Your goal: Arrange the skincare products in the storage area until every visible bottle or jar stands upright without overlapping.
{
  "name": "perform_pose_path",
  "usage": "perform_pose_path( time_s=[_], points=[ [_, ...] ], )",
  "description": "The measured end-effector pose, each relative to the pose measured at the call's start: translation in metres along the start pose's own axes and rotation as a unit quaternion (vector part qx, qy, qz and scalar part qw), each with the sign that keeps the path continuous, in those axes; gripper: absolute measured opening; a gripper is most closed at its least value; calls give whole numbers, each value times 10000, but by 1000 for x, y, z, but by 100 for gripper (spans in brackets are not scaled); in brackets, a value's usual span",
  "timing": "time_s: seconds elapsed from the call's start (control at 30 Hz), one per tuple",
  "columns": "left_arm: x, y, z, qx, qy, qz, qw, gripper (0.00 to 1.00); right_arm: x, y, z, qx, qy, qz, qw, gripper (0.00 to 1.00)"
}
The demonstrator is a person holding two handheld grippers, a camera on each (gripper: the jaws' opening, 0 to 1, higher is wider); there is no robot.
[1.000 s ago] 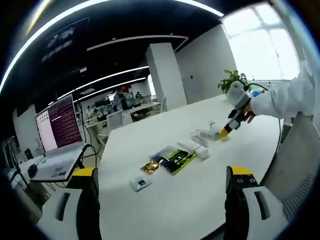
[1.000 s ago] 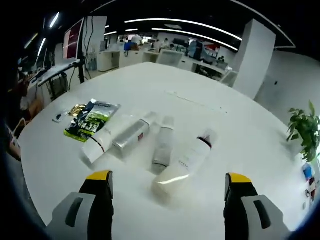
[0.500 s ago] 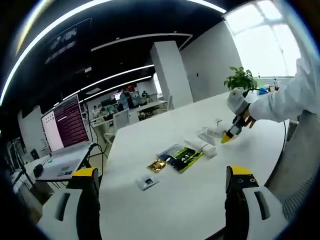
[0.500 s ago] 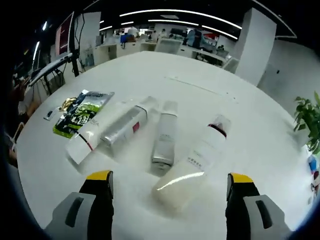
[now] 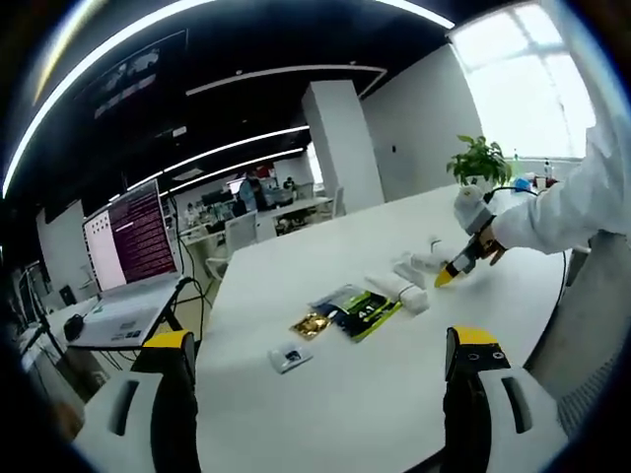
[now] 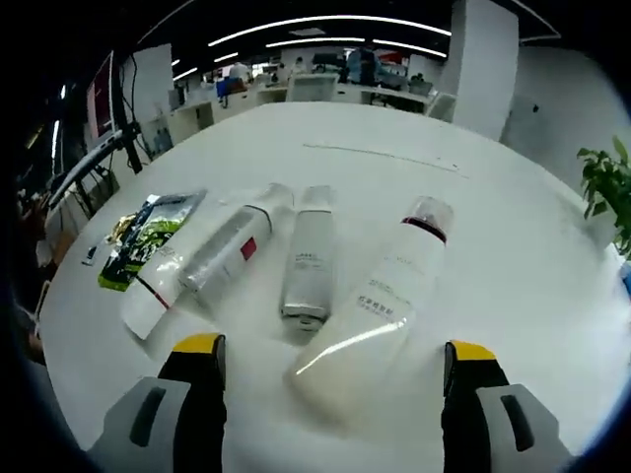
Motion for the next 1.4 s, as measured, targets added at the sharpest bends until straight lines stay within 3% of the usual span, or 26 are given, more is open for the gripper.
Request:
perform_pose_path(
  time_s=[0.37, 0.73, 1.03, 1.4],
  points=[
    [0, -1, 0, 60, 33, 23, 10000, 99, -6, -1, 2, 8, 51, -67, 10000, 83],
    [1, -2, 1, 88, 63, 47, 9999, 99, -4, -1, 2, 36, 21, -86, 10000, 57],
    [1, -1, 1, 96, 81, 69, 9999, 99, -5, -9, 7, 95, -46, -62, 9999, 44],
    [1, -2, 0, 140, 123, 114, 9998, 99, -8, -8, 5, 118, -46, -63, 9999, 42]
  ],
)
Point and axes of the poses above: the point that each gripper's makers call its tool centre point, and the gripper's own axes: z roughly forward along the fingers, y roughly to its left, x roughly out of its underside, the point moved 10 cm from there along -z, roughly backward along the fingers, and after that the axes turned 15 degrees about -z, right-handed, at the moved point
